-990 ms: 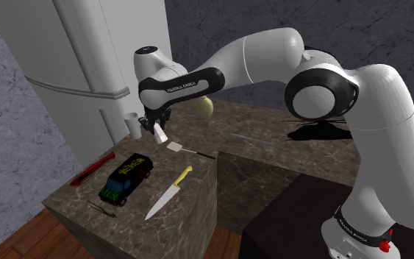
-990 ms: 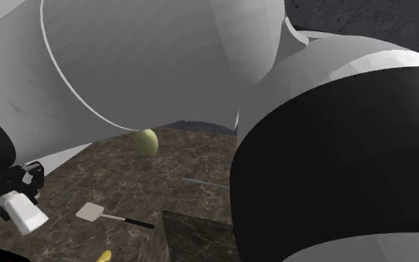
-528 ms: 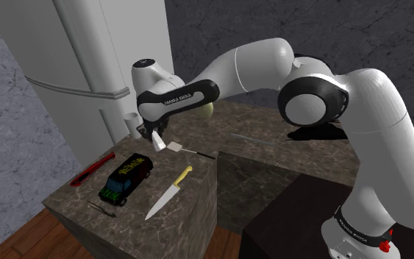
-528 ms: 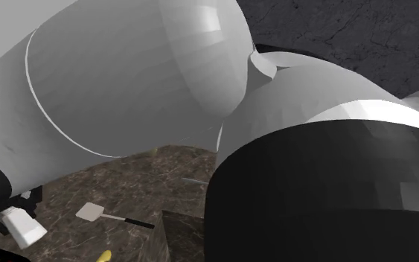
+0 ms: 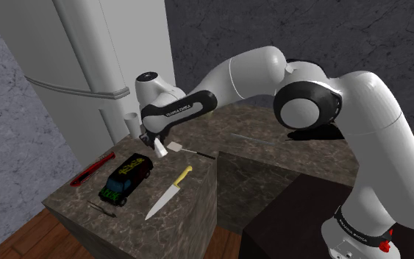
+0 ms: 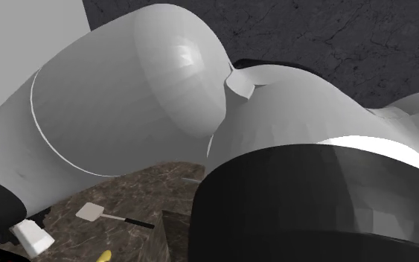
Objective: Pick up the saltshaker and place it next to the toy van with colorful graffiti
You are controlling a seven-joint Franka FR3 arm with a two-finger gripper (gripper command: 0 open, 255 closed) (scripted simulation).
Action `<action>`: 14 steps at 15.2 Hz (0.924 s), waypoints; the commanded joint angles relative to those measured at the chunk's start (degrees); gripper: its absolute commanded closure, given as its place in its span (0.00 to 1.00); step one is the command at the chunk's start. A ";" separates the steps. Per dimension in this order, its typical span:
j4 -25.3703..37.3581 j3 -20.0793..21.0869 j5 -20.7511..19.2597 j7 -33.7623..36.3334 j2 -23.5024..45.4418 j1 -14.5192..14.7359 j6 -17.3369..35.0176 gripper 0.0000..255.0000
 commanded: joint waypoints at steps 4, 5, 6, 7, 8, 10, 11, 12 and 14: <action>-1.15 0.01 -0.06 0.36 1.60 0.07 2.76 1.00; -1.30 0.00 -0.07 0.42 1.98 0.07 3.30 1.00; -1.51 0.00 -0.08 0.47 2.33 0.06 3.85 1.00; -1.66 0.00 -0.08 0.53 2.71 0.06 4.38 1.00; -1.80 0.01 -0.09 0.58 3.10 0.06 4.90 1.00; -2.04 0.01 -0.10 0.69 3.90 0.04 5.93 1.00; -2.09 0.01 -0.11 0.74 4.34 0.04 6.42 1.00; -2.17 0.01 -0.11 0.79 4.76 0.03 6.92 1.00; -2.31 0.01 -0.12 0.90 5.62 0.02 7.91 1.00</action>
